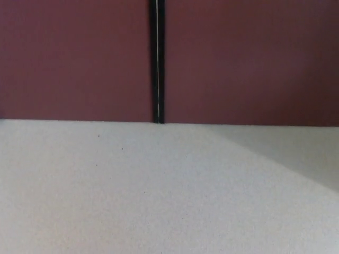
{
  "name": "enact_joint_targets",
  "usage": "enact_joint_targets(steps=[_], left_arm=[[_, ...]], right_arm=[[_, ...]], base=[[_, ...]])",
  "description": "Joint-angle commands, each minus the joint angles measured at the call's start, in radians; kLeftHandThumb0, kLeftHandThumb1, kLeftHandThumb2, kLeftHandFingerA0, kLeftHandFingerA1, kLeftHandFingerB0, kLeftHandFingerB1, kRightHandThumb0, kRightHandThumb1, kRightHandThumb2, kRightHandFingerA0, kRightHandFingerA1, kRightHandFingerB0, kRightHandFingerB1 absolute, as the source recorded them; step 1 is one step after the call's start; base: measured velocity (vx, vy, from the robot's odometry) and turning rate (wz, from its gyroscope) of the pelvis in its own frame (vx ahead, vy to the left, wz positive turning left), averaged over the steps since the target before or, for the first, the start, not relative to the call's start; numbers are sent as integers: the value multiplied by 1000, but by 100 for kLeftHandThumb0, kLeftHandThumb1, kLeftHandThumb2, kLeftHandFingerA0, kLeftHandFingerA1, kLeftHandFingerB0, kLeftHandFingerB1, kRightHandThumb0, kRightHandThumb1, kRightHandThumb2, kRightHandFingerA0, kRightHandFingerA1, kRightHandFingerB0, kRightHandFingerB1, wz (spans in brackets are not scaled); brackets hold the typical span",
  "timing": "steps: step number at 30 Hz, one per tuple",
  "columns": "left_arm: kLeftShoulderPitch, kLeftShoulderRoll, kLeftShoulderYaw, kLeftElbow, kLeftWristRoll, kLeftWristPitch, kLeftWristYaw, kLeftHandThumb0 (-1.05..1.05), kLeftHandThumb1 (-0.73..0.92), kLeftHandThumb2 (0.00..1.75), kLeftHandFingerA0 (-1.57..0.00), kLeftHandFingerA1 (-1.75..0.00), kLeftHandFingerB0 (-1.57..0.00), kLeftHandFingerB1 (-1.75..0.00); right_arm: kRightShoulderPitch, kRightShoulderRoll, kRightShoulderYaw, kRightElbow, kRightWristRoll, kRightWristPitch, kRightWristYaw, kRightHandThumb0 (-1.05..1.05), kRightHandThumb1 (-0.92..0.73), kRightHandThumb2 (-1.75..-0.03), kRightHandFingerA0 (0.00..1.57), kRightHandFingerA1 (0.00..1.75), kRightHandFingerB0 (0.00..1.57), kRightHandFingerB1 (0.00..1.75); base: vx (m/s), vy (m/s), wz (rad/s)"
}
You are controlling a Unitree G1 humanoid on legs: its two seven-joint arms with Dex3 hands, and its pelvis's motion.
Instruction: The robot walks towards the door handle and put its right hand on it and twist the handle
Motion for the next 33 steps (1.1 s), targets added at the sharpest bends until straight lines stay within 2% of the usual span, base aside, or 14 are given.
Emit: enact_joint_targets(steps=[1, 10, 16, 24, 27, 30, 31, 33], left_arm=[[27, 6, 16, 19, -44, -41, -12, -9, 59, 57, -58, -50, -42, -40], [79, 14, 5, 32, -51, -64, -21, -13, 56, 59, -51, -48, -40, -41], [92, 29, -22, 37, -37, -72, -28, -15, 55, 59, -51, -49, -40, -41], [116, 42, -60, 47, -31, -80, -68, -14, 56, 56, -52, -48, -38, -38], [125, 52, -72, 50, -25, -73, -81, -13, 54, 55, -50, -47, -37, -37], [126, 55, -79, 53, -26, -70, -83, -13, 54, 55, -50, -47, -37, -37], [134, 54, -77, 38, -33, -75, -87, -20, 48, 59, -46, -48, -37, -40], [145, 50, -73, 17, -44, -81, -95, -20, 48, 59, -46, -48, -37, -41]], right_arm=[[21, 1, -5, 13, 34, -49, -25, -22, -57, -57, 62, 43, 44, 37], [49, 9, 22, 17, 33, -55, -31, -22, -57, -57, 58, 42, 43, 37], [46, 16, 27, 23, 40, -59, -34, -23, -57, -57, 63, 43, 42, 37], [60, 17, 38, 33, 38, -58, -28, -23, -57, -57, 57, 41, 41, 36], [67, 16, 58, 35, 25, -58, -29, -25, -57, -57, 48, 39, 41, 36], [68, 14, 62, 35, 32, -59, -25, -25, -57, -57, 48, 39, 41, 36], [67, 13, 66, 38, 29, -54, -30, -28, -56, -58, 47, 39, 42, 36], [64, 12, 74, 43, 23, -43, -40, -29, -56, -58, 47, 38, 43, 36]], base=[[0, 0, 0], [0, 0, 0], [0, 0, 0], [0, 0, 0], [79, -71, 8], [71, -116, 16], [56, -93, -11], [38, -39, -6]])
